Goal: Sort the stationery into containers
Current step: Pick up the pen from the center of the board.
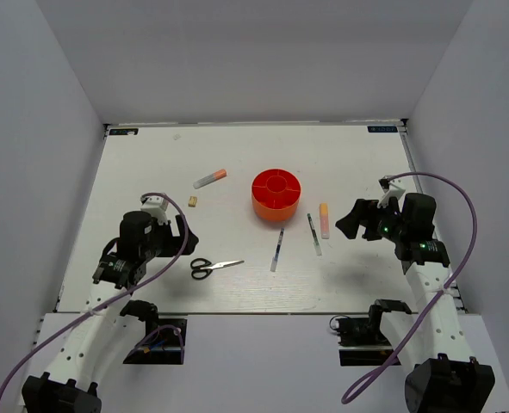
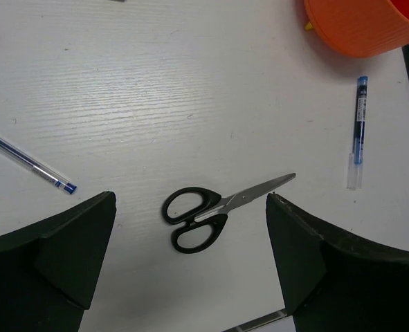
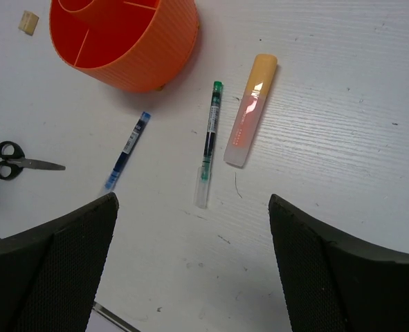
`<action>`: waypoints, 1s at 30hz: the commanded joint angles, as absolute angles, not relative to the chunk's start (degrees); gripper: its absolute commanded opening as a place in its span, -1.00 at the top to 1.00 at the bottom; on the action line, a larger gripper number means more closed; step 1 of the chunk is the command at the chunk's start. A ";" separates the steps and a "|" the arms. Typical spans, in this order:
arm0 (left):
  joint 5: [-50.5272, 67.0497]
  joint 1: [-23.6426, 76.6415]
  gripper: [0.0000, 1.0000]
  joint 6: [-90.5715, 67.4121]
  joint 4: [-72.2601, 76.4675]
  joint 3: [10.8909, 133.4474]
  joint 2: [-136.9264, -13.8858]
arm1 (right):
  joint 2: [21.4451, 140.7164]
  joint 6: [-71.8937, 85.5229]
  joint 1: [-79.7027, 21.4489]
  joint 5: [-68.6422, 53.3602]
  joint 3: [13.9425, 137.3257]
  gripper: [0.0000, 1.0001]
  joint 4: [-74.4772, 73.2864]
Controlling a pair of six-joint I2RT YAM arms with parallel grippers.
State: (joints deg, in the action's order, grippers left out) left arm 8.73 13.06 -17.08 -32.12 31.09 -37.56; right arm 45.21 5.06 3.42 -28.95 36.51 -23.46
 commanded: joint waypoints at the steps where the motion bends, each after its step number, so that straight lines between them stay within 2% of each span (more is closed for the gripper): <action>1: 9.23 12.83 -0.98 -17.49 -31.38 32.08 -37.88 | 44.65 5.80 3.87 -30.24 36.74 -0.81 -21.44; 14: 9.05 12.83 -0.94 -17.49 -31.91 32.52 -40.51 | 44.65 -3.39 3.96 -35.59 35.34 -0.81 -22.32; 18: 8.62 12.75 -0.46 -17.58 -32.08 32.96 -42.71 | 44.38 -10.18 4.04 -39.63 35.16 -0.81 -24.96; 19: 8.27 12.83 0.10 -17.58 -31.99 33.39 -43.67 | 44.38 -10.72 3.96 -40.51 35.16 -0.76 -25.92; 20: 7.83 12.83 0.51 -17.75 -32.25 33.66 -44.90 | 44.38 -11.77 4.04 -40.95 34.98 -0.45 -26.01; 21: 6.60 12.83 0.89 -17.93 -32.95 33.84 -45.43 | 44.30 -12.65 3.96 -41.13 34.98 0.11 -26.28; 22: 5.03 12.83 1.00 -18.36 -33.48 34.53 -46.14 | 44.21 -12.22 4.04 -40.52 35.15 0.99 -26.63; 23: 3.18 12.83 1.00 -19.07 -33.49 34.71 -47.01 | 44.21 -12.13 3.96 -39.91 35.42 1.00 -26.63; 24: 1.86 12.83 1.00 -20.12 -33.92 34.89 -48.33 | 44.38 -12.39 3.96 -38.95 35.68 1.00 -27.07; 25: -1.55 12.83 0.90 -20.82 -34.36 35.41 -50.08 | 44.56 -12.22 3.78 -38.67 36.29 0.83 -27.24; 26: -5.41 12.48 0.49 -22.22 -36.45 36.03 -51.05 | 44.73 -12.13 3.69 -38.41 36.73 0.12 -27.94; 27: -7.89 11.44 0.01 -24.15 -37.87 37.51 -53.50 | 44.91 -12.22 3.69 -38.41 37.00 -0.46 -28.30; 28: -9.91 10.73 -0.32 -24.95 -38.66 38.23 -56.22 | 45.09 -12.13 3.52 -38.32 37.52 -0.81 -28.39; 30: -11.60 7.58 -0.45 -29.08 -41.39 41.74 -61.48 | 45.44 -12.13 3.43 -37.27 38.14 -0.76 -29.35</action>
State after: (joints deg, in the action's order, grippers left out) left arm -3.79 10.74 -23.38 -37.63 37.34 -56.73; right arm 45.12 -11.05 3.68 -37.58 35.48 -27.59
